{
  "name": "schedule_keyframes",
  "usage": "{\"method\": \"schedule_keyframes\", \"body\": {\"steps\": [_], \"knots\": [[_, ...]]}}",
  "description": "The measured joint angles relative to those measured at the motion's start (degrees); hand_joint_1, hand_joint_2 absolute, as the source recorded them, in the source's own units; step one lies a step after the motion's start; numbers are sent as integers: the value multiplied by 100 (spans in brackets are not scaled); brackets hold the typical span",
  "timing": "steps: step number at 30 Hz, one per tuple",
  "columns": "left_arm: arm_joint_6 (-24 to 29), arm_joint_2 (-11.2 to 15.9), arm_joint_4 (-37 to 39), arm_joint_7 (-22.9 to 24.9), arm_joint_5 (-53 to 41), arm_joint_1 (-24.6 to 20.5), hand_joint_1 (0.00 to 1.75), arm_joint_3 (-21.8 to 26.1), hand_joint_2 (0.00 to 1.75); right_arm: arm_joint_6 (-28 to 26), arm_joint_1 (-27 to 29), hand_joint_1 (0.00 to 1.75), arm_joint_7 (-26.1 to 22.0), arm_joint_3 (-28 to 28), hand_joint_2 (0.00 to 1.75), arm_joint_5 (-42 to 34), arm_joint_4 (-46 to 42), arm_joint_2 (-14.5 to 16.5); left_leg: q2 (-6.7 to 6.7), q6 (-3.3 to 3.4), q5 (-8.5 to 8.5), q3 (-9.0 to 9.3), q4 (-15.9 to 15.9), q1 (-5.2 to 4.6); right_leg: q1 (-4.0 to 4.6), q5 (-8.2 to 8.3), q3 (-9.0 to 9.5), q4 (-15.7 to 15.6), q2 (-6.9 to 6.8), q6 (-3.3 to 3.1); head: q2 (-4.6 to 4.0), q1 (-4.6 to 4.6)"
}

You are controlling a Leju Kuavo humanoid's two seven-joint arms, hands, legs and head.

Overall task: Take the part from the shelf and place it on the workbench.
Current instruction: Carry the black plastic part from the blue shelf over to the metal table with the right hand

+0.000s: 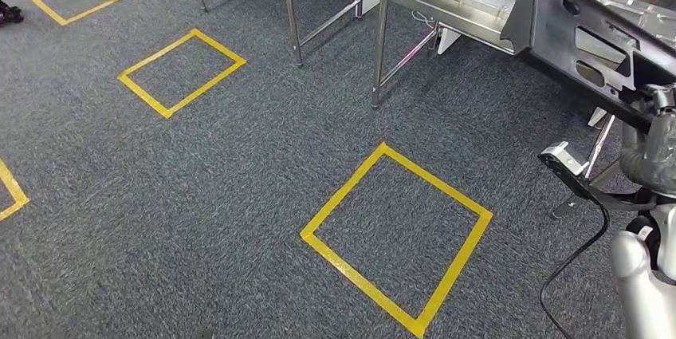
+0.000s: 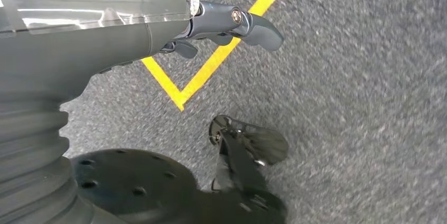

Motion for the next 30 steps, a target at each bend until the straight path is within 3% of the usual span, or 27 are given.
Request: {"method": "schedule_keyframes", "body": {"steps": [2,3,4,6,7,8,11,13,14,15,17,18,19,20,21,22,23,24,25,27,29,30], "knots": [[-28,-10,1,71,-29,32,0,-38,175,57,-84,175,-51,43,175,-179,85,4,-61,3,-112,-597,765,-5,24,-130,144,0,56,-36,0,0],[-45,-11,1,66,-35,55,0,-60,175,84,-109,175,-77,77,175,-256,130,4,-67,18,17,-784,867,-11,37,-206,236,0,92,-41,0,0],[-45,-11,1,31,-32,75,0,-79,175,105,-132,175,-96,114,175,-308,174,4,-71,47,280,-856,720,-21,48,-287,340,-1,128,-41,0,0],[18,-6,3,-76,-30,104,0,-95,175,134,-174,175,-122,176,175,-370,249,5,-107,155,959,-755,-21,-70,51,-464,558,-19,187,-27,0,1],[52,4,8,-111,-31,112,0,-97,175,140,-196,175,-128,202,175,-386,289,5,-134,221,1175,-668,-326,-102,54,-533,646,-41,211,1,0,1],[73,13,14,-131,-31,117,0,-101,175,145,-209,175,-131,225,175,-398,325,8,-154,279,1257,-584,-534,-133,44,-585,715,-83,231,35,-1,1],[-27,25,21,-180,69,96,0,-105,175,153,-213,175,-137,272,175,-441,389,9,-135,384,1058,-286,-904,-157,25,-489,788,-92,248,152,1,1],[-179,36,21,-224,164,100,0,-96,175,152,-220,175,-143,295,175,-470,403,8,-124,397,973,4,-1223,-117,33,-244,537,380,176,191,1,2],[-234,43,21,-238,183,112,0,-91,175,152,-219,175,-142,305,175,-480,416,8,-129,388,953,152,-1348,-96,34,-203,311,721,138,201,1,3],[-274,48,21,-247,191,125,0,-89,175,152,-213,175,-142,316,175,-486,436,9,-135,380,915,297,-1454,-88,36,-264,71,1042,106,213,0,2],[-321,50,21,-245,189,146,0,-88,175,163,-186,175,-135,335,175,-502,478,10,-147,351,797,580,-1591,-65,21,-698,-338,1349,97,248,0,2],[-341,51,21,-242,186,152,0,-88,175,181,-164,175,-125,342,175,-523,493,10,-154,332,715,724,-1629,-50,1,-922,-480,1310,90,277,0,2],[-354,54,21,-238,184,157,0,-88,175,213,-139,175,-116,346,175,-561,501,9,-161,307,620,867,-1649,-32,-28,-1033,-573,1150,77,314,0,3],[-365,58,21,-233,182,164,0,-88,175,268,-107,175,-110,348,175,-615,505,9,-165,275,509,1017,-1657,-12,-68,-941,-626,878,48,368,0,3],[-373,65,23,-230,181,182,0,-88,175,343,-58,175,-114,349,175,-686,506,9,-166,236,390,1143,-1659,-2,-113,-558,-645,523,-12,427,0,3],[-380,75,29,-227,182,198,0,-89,175,436,-4,175,-135,350,175,-777,511,8,-162,196,262,1275,-1633,8,-136,-26,-659,190,-102,455,0,1],[-389,83,34,-226,182,204,0,-89,175,539,55,175,-166,357,175,-876,516,13,-157,147,141,1371,-1624,9,-132,414,-663,-24,-168,430,0,1],[-397,90,39,-225,183,204,0,-90,175,622,108,175,-196,364,175,-968,510,16,-143,96,48,1452,-1625,11,-111,708,-670,-116,-203,370,0,-1],[-404,95,42,-225,183,186,0,-90,175,684,129,175,-222,371,175,-1046,492,18,-126,50,9,1506,-1575,20,-78,758,-672,-100,-202,283,0,-4],[-415,96,41,-226,183,134,0,-90,175,730,128,175,-240,377,175,-1124,419,18,-104,-24,147,1348,-1161,47,-68,591,-598,-42,-119,145,2,-5],[-426,97,40,-229,182,94,0,-90,175,740,101,175,-253,377,175,-1168,373,16,-107,-52,327,813,-269,67,-71,438,-441,-60,-68,57,2,-9],[-429,99,40,-237,185,89,0,-90,175,745,103,175,-267,377,175,-1191,366,16,-110,-56,272,500,142,66,-63,350,-344,-66,-50,30,1,-10]]}}
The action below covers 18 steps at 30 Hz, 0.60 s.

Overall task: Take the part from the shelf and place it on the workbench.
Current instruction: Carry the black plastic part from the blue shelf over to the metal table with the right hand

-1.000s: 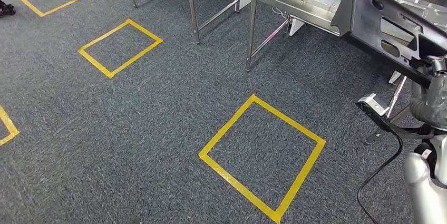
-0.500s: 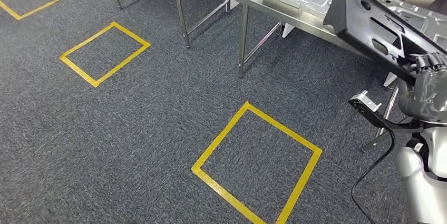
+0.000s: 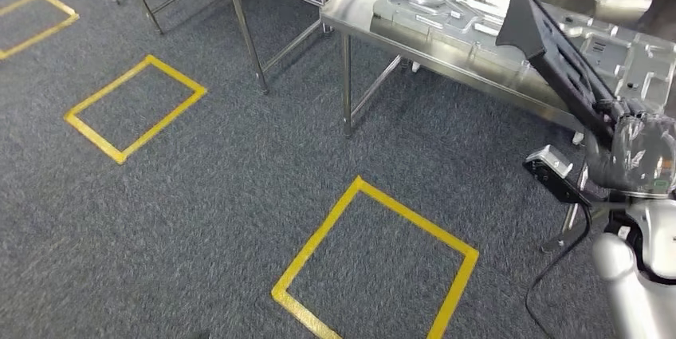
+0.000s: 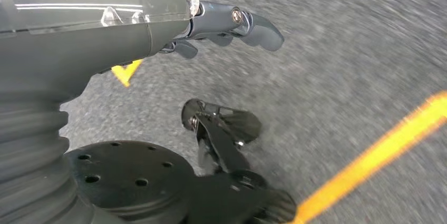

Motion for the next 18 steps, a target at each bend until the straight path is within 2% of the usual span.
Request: {"method": "schedule_keyframes", "body": {"steps": [1,2,3,4,5,6,8,9,10,11,13,15,16,17,18], "knots": [[-1,2,0,-10,4,-1,0,-1,175,9,9,175,-21,1,175,-27,-1,2,0,-2,-207,-283,289,-4,7,-95,110,-3,24,-18,0,-1],[1,5,1,-22,8,4,0,-1,175,19,26,175,-46,1,175,-54,0,3,0,0,-496,-515,435,-9,13,-190,228,-5,49,-27,-1,-1],[2,8,1,-33,12,11,0,-2,175,27,41,175,-67,2,175,-82,0,4,0,10,-768,-692,447,-17,18,-287,351,-6,77,-29,-1,-1],[4,13,1,-36,14,17,0,-2,175,36,49,175,-85,2,175,-108,1,5,0,28,-936,-818,341,-24,21,-385,479,-7,102,-26,-1,-1],[10,18,1,-33,10,24,0,-2,175,43,53,175,-95,2,175,-130,3,5,0,59,-907,-890,121,-34,23,-483,609,-8,121,-16,-1,-2],[20,24,1,-28,6,34,0,-2,175,49,56,175,-100,2,175,-151,8,5,0,109,-623,-925,-193,-53,27,-583,737,-15,132,-4,-1,-2],[44,35,8,-13,-1,69,0,-2,175,57,74,175,-114,4,175,-174,35,10,-19,197,269,-929,-753,-99,50,-775,973,-31,160,49,-1,-1],[50,37,11,-7,-1,77,0,-3,175,61,78,175,-125,5,175,-179,49,14,-31,227,586,-903,-900,-118,68,-857,1063,-61,174,85,-1,-1],[54,37,15,-2,2,76,0,-3,175,64,75,175,-134,6,175,-185,58,18,-45,247,708,-868,-953,-122,80,-882,1124,-48,190,132,-1,0],[55,30,14,-1,2,62,0,-3,175,66,63,175,-143,6,175,-190,58,18,-51,271,662,-804,-967,-117,81,-868,1143,-9,201,175,-1,-1],[57,17,12,-2,2,39,0,-4,175,65,28,175,-153,5,175,-198,50,11,-61,347,602,-659,-1031,-103,63,-746,1033,319,174,238,-2,2],[58,12,11,-2,-1,21,0,-4,175,62,0,175,-159,4,175,-205,48,7,-68,408,513,-506,-1077,-98,55,-755,626,934,132,265,-2,5],[60,10,11,1,-2,17,0,-4,175,62,-6,175,-161,4,175,-208,50,7,-75,429,454,-428,-1093,-100,58,-867,355,1255,122,276,-1,3],[62,4,11,4,-3,17,0,-4,175,63,-5,175,-161,4,175,-210,56,7,-84,443,386,-341,-1106,-104,61,-1052,88,1497,119,283,-1,3],[69,-3,11,10,-6,22,0,-4,175,63,-2,175,-163,4,175,-210,63,7,-96,450,310,-244,-1116,-107,61,-1253,-130,1611,119,284,-1,3]]}}
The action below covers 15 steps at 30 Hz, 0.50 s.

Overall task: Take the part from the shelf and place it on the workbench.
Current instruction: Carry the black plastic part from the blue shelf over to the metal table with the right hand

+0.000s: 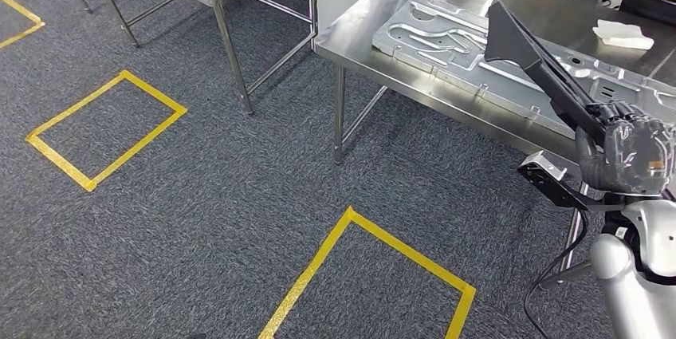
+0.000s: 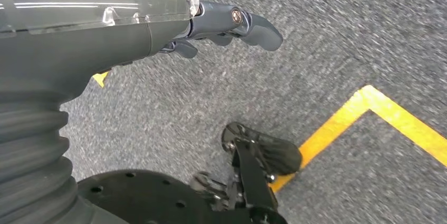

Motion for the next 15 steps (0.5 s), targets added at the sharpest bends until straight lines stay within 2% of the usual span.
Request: {"method": "schedule_keyframes", "body": {"steps": [1,2,3,5,6,7,9,10,11,12,13,15], "knots": [[13,-10,0,7,-4,5,0,-1,175,0,3,175,-3,0,175,-1,10,0,-13,3,-84,113,-7,-6,1,-141,-149,-33,-1,-3,-1,-1],[29,-22,0,13,-9,8,0,-1,175,-1,4,175,-6,0,175,-1,20,0,-24,3,-178,237,-11,-16,8,-139,-237,-211,-2,-18,-1,1],[51,-34,0,20,-15,10,0,-3,175,-3,3,175,-10,0,175,-1,27,0,-31,2,-275,352,-15,-27,25,80,-270,-507,-7,-53,-1,1],[105,-77,0,37,-26,17,0,-11,175,-10,7,175,-26,0,175,0,42,0,-40,-11,-462,559,-23,-42,93,1002,-276,-1161,-23,-158,-1,2],[137,-104,0,51,-32,15,0,-19,175,-16,7,175,-33,0,175,3,44,0,-45,-32,-535,622,-40,-42,130,1365,-261,-1362,-27,-201,-1,2],[167,-132,0,64,-40,11,0,-27,175,-21,-3,175,-40,-1,175,6,38,-1,-47,-61,-572,694,-46,-40,161,1559,-236,-1470,-17,-228,-1,3],[220,-181,-1,84,-82,-12,0,-42,175,-28,-74,175,-42,-4,175,13,12,-3,-39,-134,-509,714,77,-42,157,1467,-102,-1532,15,-263,1,3],[245,-201,-2,87,-106,-23,0,-48,175,-31,-121,175,-43,-9,175,14,-1,-6,-30,-163,-408,649,297,-45,139,1406,-1,-1570,26,-289,1,3],[268,-217,-2,91,-127,-35,0,-59,175,-33,-163,175,-44,-13,175,11,-5,-8,-22,-189,-313,484,612,-44,117,1334,108,-1593,25,-315,1,1],[292,-229,-2,102,-145,-46,0,-75,175,-35,-184,175,-50,-16,175,1,-8,-11,-16,-208,-287,258,979,-38,103,1259,217,-1611,25,-332,1,-1],[314,-244,-2,125,-174,-49,0,-99,175,-36,-189,175,-67,-19,175,-25,-9,-16,-10,-232,-361,4,1320,-25,102,1168,318,-1617,21,-345,0,-1],[325,-266,-2,227,-241,-44,0,-161,175,-37,-182,175,-116,-20,175,-104,2,-25,3,-281,-818,-483,1700,2,90,983,520,-1618,26,-344,0,-1]]}}
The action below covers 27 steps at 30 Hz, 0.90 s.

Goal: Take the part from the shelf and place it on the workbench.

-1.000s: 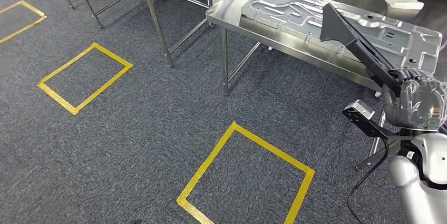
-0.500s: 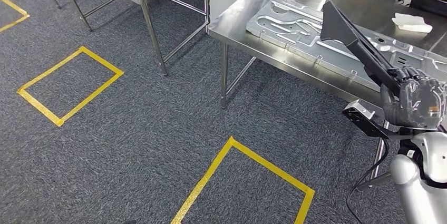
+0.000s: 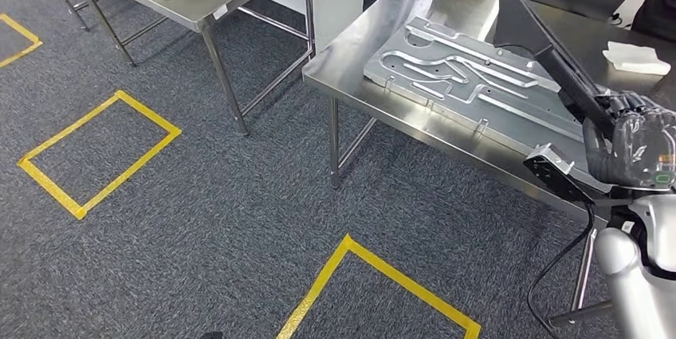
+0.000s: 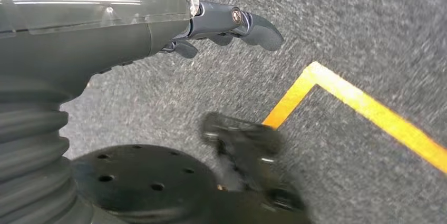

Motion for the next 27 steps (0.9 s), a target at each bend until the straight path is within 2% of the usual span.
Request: {"method": "schedule_keyframes", "body": {"steps": [1,2,3,4,6,7,8,9,10,12,13,14,15,16,17,18,19,21,22,23,25,27], "knots": [[18,-7,0,48,-33,9,0,-30,175,-3,1,175,-25,0,175,-39,15,-3,10,-25,-219,-167,-8,10,-9,-98,115,0,6,9,0,1],[49,-13,0,79,-56,16,0,-57,175,-7,-4,175,-44,0,175,-70,36,-6,22,-41,-310,-268,-148,17,-20,-197,239,0,13,24,0,1],[99,-17,0,85,-71,21,0,-80,175,-10,-10,175,-62,0,175,-97,59,-7,32,-51,-199,-315,-400,22,-30,-299,366,0,17,43,0,0],[148,-22,0,78,-71,29,0,-99,175,-14,-11,175,-77,1,175,-121,79,-7,40,-48,164,-333,-739,24,-38,-405,481,-6,16,66,0,0],[173,-29,-1,64,-55,47,0,-121,175,-22,-22,175,-102,4,175,-155,122,-11,49,-4,1052,-332,-1281,5,-37,-606,681,-1,24,133,-1,2],[151,-34,-3,56,-41,48,0,-123,175,-26,-34,175,-107,8,175,-161,137,-16,48,37,1336,-316,-1414,-7,-33,-673,757,-9,28,177,-1,2],[109,-39,-7,43,-15,39,0,-123,175,-30,-58,175,-106,11,175,-164,150,-24,48,85,1401,-285,-1450,-22,-33,-688,803,14,35,222,-1,3],[46,-42,-13,17,17,25,0,-122,175,-31,-89,175,-96,14,175,-156,154,-33,43,131,1354,-218,-1465,-22,-35,-642,777,89,35,265,-1,3],[-28,-40,-17,-17,59,16,0,-121,175,-28,-112,175,-74,16,175,-137,158,-35,37,173,1315,-148,-1511,-19,-47,-533,690,287,18,298,0,3],[-209,-19,-22,-100,132,19,0,-114,175,-20,-137,175,1,23,175,-57,163,-35,29,238,1230,42,-1619,-4,-64,-341,252,974,-18,342,0,5],[-298,-3,-22,-137,167,27,0,-109,175,-10,-126,175,48,29,175,-7,164,-34,23,257,1175,143,-1667,-2,-73,-381,-16,1321,-36,355,0,5],[-383,15,-22,-169,201,32,0,-104,175,6,-110,175,89,37,175,40,164,-34,15,264,1111,249,-1702,-1,-77,-553,-270,1567,-40,368,0,4],[-460,37,-22,-198,228,36,0,-98,175,31,-90,175,129,44,175,78,164,-34,2,261,1041,360,-1723,-1,-82,-804,-474,1678,-43,378,0,4],[-531,64,-22,-227,250,39,0,-89,175,63,-71,175,168,50,175,113,163,-34,-13,257,960,480,-1735,-1,-87,-1047,-630,1668,-47,385,0,4],[-589,92,-21,-255,261,41,0,-76,175,100,-57,175,204,54,175,139,162,-34,-27,251,870,605,-1739,-1,-92,-1189,-726,1537,-51,389,0,4],[-638,118,-21,-288,263,42,0,-62,175,147,-47,175,243,55,175,158,161,-34,-39,240,771,736,-1739,-2,-96,-1161,-778,1301,-55,386,0,4],[-673,138,-20,-323,266,44,0,-45,175,205,-37,175,276,55,175,170,160,-34,-46,223,669,865,-1738,-4,-98,-911,-797,986,-60,374,0,4],[-724,161,-16,-386,297,50,0,-14,175,355,-6,175,328,56,175,178,165,-36,-59,168,458,1072,-1710,-19,-77,26,-818,421,-79,311,-1,5],[-739,168,-15,-409,319,51,0,0,175,425,14,175,349,57,175,181,164,-38,-63,133,366,1127,-1699,-27,-59,397,-823,285,-84,264,-1,5],[-749,174,-13,-427,343,48,0,12,175,486,30,175,369,58,175,185,155,-40,-65,98,309,1162,-1677,-34,-42,599,-827,245,-84,212,-1,6],[-758,185,-13,-458,366,32,0,30,175,568,29,175,409,58,175,194,112,-47,-58,25,322,1124,-1548,-33,-33,564,-781,250,-68,118,0,5],[-767,191,-13,-484,374,19,0,39,175,623,15,175,436,58,175,197,74,-58,-30,-31,363,873,-1075,-25,-40,498,-687,201,-65,32,0,3]]}}
